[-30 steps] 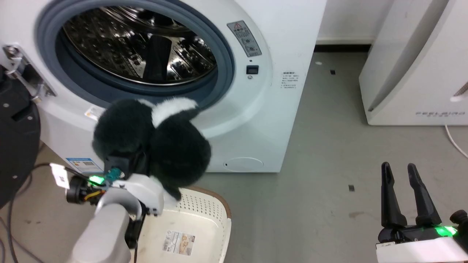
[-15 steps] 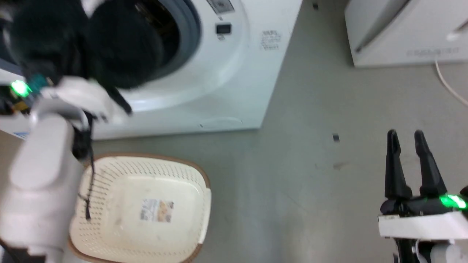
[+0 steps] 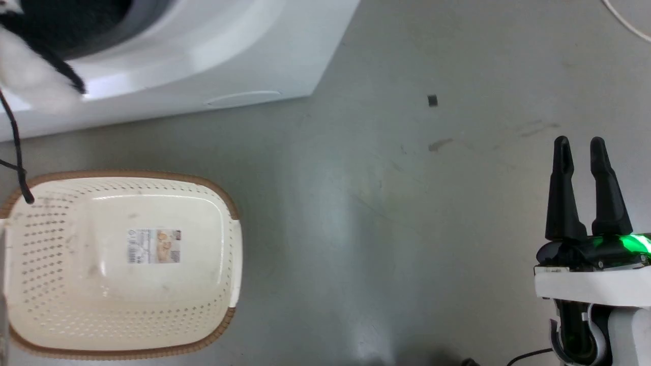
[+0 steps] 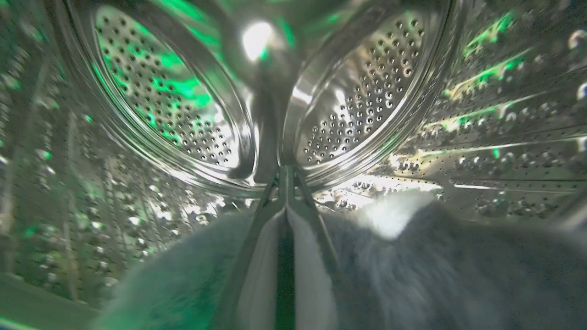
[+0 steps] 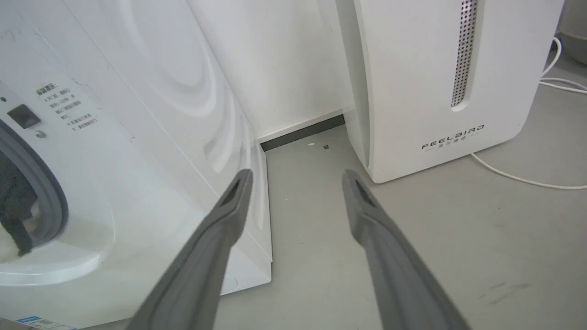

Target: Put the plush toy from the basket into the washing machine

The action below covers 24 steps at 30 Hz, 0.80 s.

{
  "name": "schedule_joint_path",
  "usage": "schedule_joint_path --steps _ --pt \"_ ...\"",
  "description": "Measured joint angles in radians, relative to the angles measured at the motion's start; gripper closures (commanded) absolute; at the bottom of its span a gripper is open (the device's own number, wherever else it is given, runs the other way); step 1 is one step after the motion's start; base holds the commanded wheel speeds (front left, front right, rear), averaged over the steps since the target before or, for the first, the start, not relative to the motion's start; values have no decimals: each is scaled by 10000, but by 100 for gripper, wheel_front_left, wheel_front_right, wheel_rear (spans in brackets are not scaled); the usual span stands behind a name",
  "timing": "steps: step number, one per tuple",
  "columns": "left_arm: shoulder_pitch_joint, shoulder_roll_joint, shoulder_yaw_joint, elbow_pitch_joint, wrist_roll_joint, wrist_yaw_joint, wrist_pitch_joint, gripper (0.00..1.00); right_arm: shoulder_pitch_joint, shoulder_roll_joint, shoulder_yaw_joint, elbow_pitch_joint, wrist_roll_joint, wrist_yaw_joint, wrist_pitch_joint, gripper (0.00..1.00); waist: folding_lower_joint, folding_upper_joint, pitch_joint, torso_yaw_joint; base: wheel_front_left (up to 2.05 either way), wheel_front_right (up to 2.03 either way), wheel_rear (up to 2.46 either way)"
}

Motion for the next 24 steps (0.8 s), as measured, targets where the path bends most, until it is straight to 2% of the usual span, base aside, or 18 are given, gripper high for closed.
schedule_joint_path --steps 6,16,17,18,24 --pt "-1052 351 50 660 10 -167 -56 100 -7 0 61 -13 4 0 0 0 0 0 706 -441 0 0 0" --pt "-1105 230 313 384 -2 -79 -82 100 -120 0 44 -4 -15 0 0 0 0 0 824 -359 0 0 0" --pt "-1075 178 355 445 -42 -100 -82 55 -135 0 35 -4 -15 0 0 0 0 0 797 -333 0 0 0" --pt "-1027 138 362 458 -58 -104 -82 0 -141 0 12 -2 -17 0 0 0 0 0 763 -304 0 0 0" --pt "-126 -111 600 339 -94 -102 -79 0 -104 0 -19 255 -98 0 0 0 -1 0 224 -119 0 0 0"
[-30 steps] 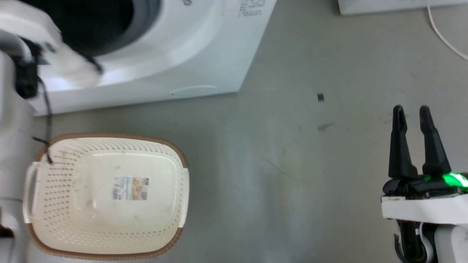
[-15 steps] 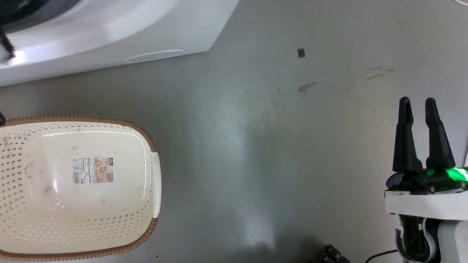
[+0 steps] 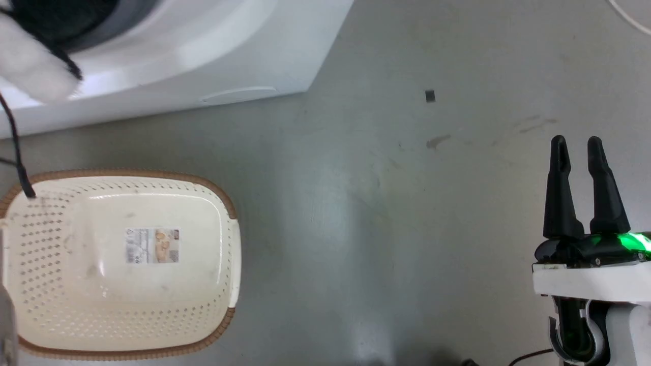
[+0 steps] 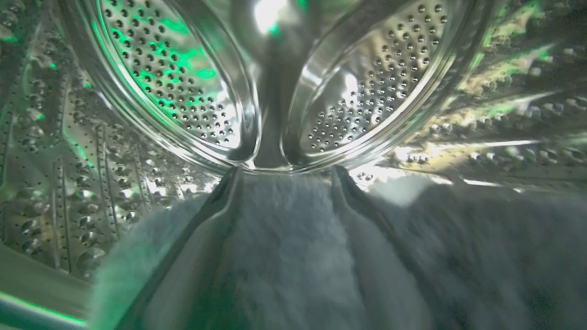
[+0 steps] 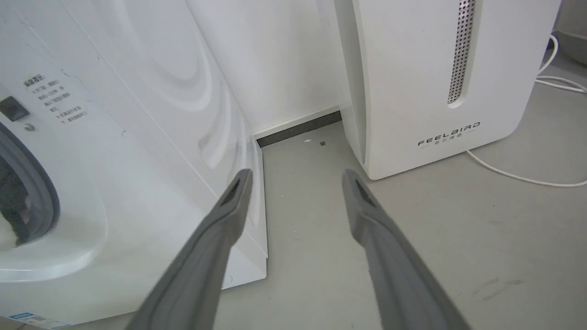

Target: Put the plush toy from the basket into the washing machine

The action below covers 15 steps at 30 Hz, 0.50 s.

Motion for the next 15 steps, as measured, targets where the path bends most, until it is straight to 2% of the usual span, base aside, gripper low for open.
schedule_joint_path --steps 8,15 --pt "2156 -675 309 -842 -8 10 10 0 258 2 -13 299 -267 0 -2 0 0 0 -1174 437 0 0 0" --pt "4297 -1492 462 -2299 297 174 8 0 760 2 -40 497 -834 2 0 0 -1 0 -2428 930 0 0 0"
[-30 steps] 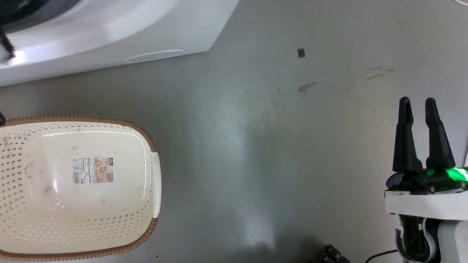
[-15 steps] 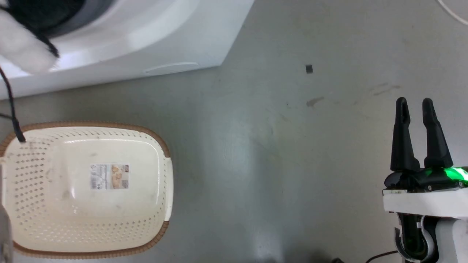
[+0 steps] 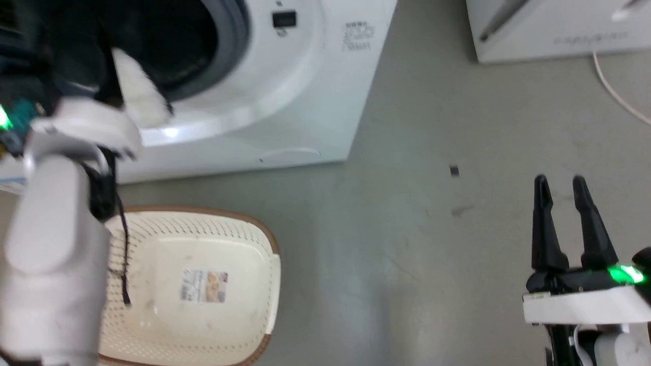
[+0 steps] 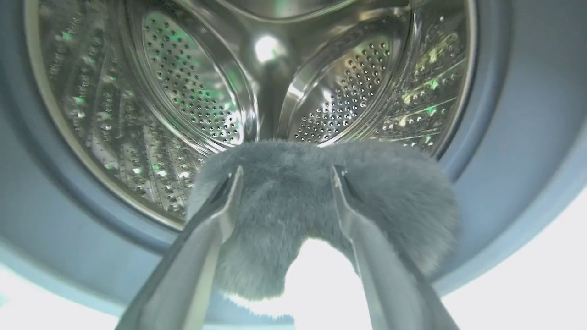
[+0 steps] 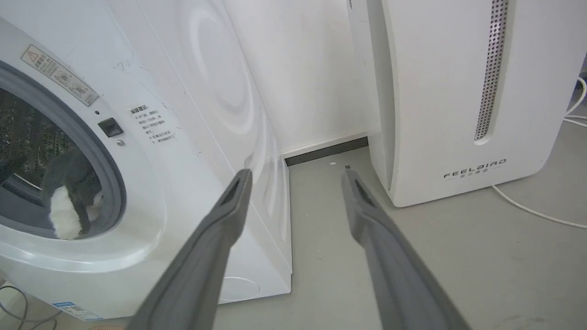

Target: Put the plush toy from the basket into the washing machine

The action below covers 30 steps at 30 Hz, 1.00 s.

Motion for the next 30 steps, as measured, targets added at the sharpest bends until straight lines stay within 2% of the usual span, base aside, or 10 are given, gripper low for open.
schedule_joint_path --steps 5,12,20,30 --pt "1898 -596 198 -1174 290 180 2 0 580 -2 -94 123 -560 -2 0 0 0 0 -1065 317 0 0 0" --pt "4387 -1367 194 -2685 784 186 2 0 1336 -2 -205 130 -1204 -2 0 0 -1 0 -2629 746 0 0 0" --pt "6831 -1764 299 -4328 1277 305 0 0 1914 -2 -209 8 -1825 -2 0 0 -3 0 -4085 1145 0 0 0" --pt "8274 -2127 435 -5340 1400 84 0 0 2221 -2 -399 -98 -1992 -2 0 0 -2 1 -4742 1552 0 0 0"
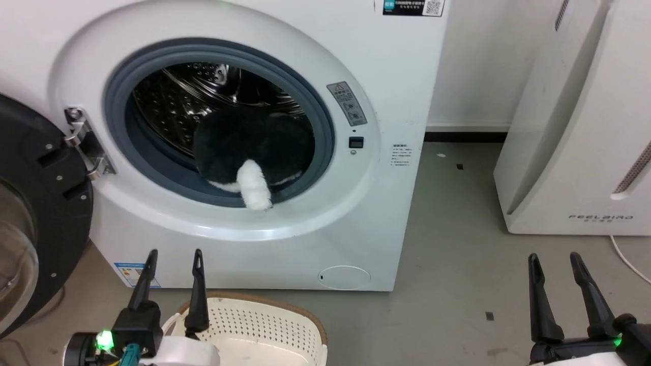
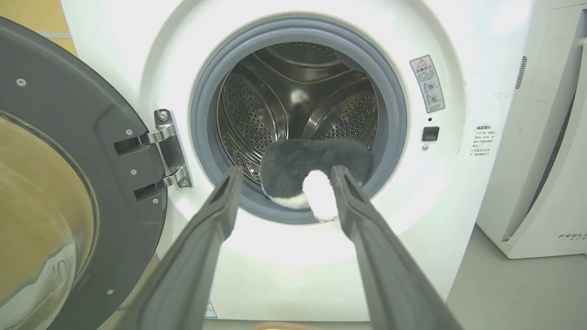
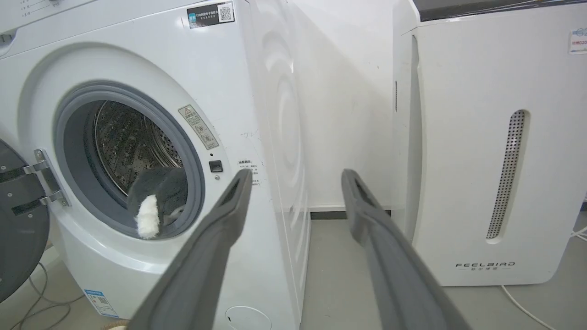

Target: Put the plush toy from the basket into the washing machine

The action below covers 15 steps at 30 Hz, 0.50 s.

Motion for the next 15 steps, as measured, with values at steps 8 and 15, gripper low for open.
schedule_joint_path --steps 8,15 --pt "150 -73 2 25 17 -86 0 100 94 0 6 38 2 0 4 100 0 0 -80 57 0 0 0" --pt "150 -84 10 13 19 -88 138 100 83 0 15 56 -10 0 119 100 1 0 -58 39 0 0 0"
